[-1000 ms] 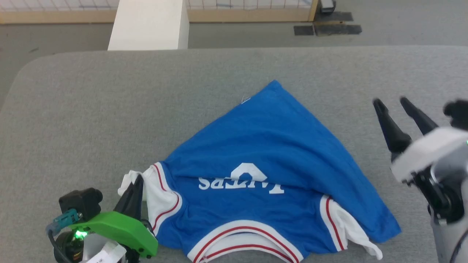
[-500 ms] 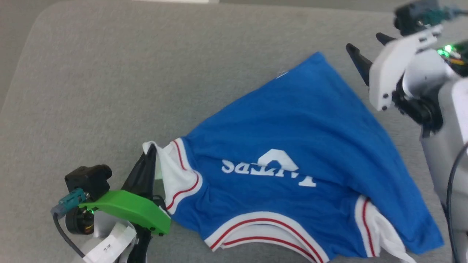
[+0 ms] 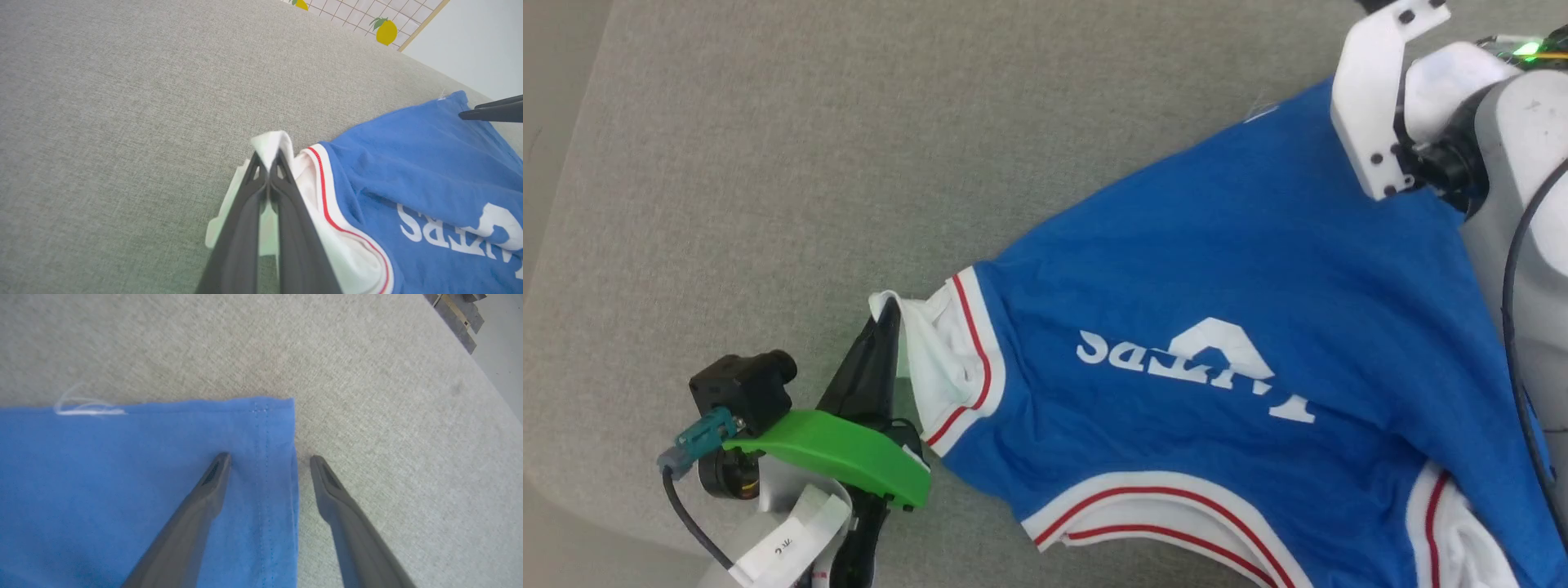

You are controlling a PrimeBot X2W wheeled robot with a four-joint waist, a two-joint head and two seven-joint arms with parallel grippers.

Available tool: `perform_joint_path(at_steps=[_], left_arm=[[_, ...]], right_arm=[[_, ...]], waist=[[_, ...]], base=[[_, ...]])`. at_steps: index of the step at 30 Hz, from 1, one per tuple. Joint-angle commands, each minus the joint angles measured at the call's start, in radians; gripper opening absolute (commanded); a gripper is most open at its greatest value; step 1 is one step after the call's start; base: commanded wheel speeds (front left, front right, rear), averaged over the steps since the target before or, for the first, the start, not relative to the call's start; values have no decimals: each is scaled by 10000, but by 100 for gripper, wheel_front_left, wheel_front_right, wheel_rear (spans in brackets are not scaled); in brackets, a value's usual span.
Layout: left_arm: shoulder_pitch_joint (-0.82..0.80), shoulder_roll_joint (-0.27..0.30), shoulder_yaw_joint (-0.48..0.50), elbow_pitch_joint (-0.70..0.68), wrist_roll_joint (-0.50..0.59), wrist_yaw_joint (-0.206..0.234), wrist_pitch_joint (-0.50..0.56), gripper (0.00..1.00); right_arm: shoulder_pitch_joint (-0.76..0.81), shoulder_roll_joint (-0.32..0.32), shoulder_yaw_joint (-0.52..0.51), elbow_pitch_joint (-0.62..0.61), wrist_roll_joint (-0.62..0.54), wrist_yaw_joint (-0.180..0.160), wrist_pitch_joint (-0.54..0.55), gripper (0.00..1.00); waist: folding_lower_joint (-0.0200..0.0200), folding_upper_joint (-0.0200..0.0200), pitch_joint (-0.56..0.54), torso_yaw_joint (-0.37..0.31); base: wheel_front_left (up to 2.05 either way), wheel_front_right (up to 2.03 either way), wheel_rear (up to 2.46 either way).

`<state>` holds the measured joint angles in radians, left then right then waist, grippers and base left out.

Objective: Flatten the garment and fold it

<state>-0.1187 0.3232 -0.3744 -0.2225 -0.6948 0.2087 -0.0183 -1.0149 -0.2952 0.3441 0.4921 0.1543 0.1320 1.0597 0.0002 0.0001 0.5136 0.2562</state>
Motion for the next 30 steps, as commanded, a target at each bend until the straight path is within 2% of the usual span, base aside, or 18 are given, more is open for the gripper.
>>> perform_joint_path(at_steps=[1, 7, 8, 9, 10, 14, 22, 30], left_arm=[[-215, -34, -6, 29, 129, -68, -90, 0], [-222, -57, -8, 77, 110, -72, -174, 0], [-221, -59, -10, 89, 107, -73, -181, 0], [-214, -59, -11, 110, 100, -74, -191, 0], [-209, -56, -10, 129, 95, -73, -195, 0], [-195, -19, 18, 218, 69, -62, -195, 0], [-29, 219, 161, 322, 31, 28, -107, 0], [399, 553, 375, 250, -4, 327, 124, 0]], right_arm=[[-142, 8, 129, 108, -106, -13, 243, 100], [-69, -16, 584, 111, 176, -13, 987, 100], [-60, -30, 586, 90, 235, -13, 1050, 47], [-46, -41, 573, 52, 300, -13, 1081, 9], [-38, -56, 571, 14, 350, -13, 1092, 0], [-9, -139, 426, -148, 469, -13, 940, 0], [186, 169, -451, -529, 926, -13, -332, 0], [1522, 180, -1629, -1725, 2172, -13, -1621, 0]], waist=[[-2, -1, 379, 349], [-2, -1, 474, 358], [-2, -1, 473, 347], [-2, -1, 448, 322], [-2, -1, 422, 298], [-2, -1, 196, 143], [-2, -1, -755, -495], [-2, -1, -2179, -1515]], base=[[0, 0, 0], [0, 0, 0], [0, 0, 0], [0, 0, 0], [0, 0, 0], [0, 0, 0], [0, 0, 0], [0, 0, 0]])
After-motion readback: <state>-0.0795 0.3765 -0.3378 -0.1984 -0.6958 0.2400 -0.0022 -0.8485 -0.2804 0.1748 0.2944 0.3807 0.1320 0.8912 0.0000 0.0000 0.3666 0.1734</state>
